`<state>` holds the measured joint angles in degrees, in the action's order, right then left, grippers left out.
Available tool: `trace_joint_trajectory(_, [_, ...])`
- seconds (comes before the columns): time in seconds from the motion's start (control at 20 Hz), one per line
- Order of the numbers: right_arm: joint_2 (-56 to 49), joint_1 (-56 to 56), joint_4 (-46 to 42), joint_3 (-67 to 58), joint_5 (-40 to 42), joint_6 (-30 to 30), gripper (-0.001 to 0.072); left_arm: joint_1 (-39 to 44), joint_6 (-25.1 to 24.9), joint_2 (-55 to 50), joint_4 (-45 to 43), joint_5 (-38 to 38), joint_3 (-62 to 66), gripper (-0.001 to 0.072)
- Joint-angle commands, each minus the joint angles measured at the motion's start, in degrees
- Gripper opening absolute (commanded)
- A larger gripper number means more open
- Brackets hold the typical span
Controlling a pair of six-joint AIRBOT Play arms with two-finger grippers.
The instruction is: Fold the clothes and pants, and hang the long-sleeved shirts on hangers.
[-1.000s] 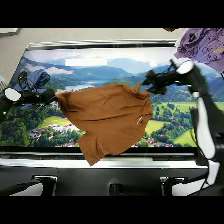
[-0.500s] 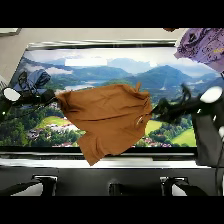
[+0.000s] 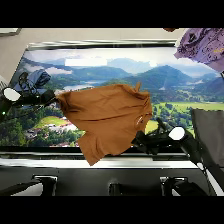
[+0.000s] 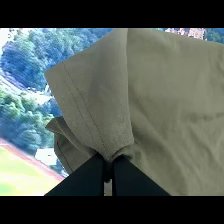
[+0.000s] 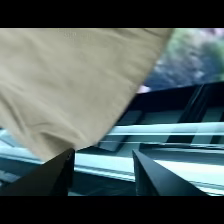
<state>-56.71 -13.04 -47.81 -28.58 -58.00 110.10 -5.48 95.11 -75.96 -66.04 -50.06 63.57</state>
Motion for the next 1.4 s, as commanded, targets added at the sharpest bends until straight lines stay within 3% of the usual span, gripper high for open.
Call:
trace_joint_trajectory(0.0, [-1.2, -2.9, -0.3, 1.9, 6.8, 4.6, 0.0415, 0.0, 0.0, 0.0, 0.0, 0.0, 0.0, 0.0018])
trace_joint_trajectory(0.15, [-4.9, -2.9, 4.0, 1.9, 10.2, 4.1, 0.0415, 0.0, 0.0, 0.0, 0.0, -0.1, 0.0, 0.0019])
trace_joint_trajectory(0.35, [-9.6, -2.9, 13.8, 1.9, 13.9, -3.3, 0.0406, 0.0, 0.0, 0.0, 0.0, 0.0, 0.0, 0.0018])
trace_joint_trajectory(0.5, [-11.9, -2.9, 13.9, 1.9, 14.0, -3.6, 0.0371, 0.0, 0.0, 0.0, 0.0, 0.0, 0.0, 0.0018])
trace_joint_trajectory(0.8, [-11.7, -2.9, 14.4, 1.3, 10.8, -6.3, 0.0370, 0.0, 0.0, 0.0, 0.0, -0.1, 0.0, 0.0019])
trace_joint_trajectory(1.0, [-6.4, -2.7, 14.2, -0.8, 7.8, -5.7, 0.0367, 0.0, -0.1, 0.0, -0.2, 0.0, 0.0, 0.0019])
trace_joint_trajectory(1.35, [-5.4, -2.7, 5.6, -0.8, 5.8, 2.3, 0.0358, 0.0, -0.2, 0.0, -0.2, -0.1, 0.0, 0.0019])
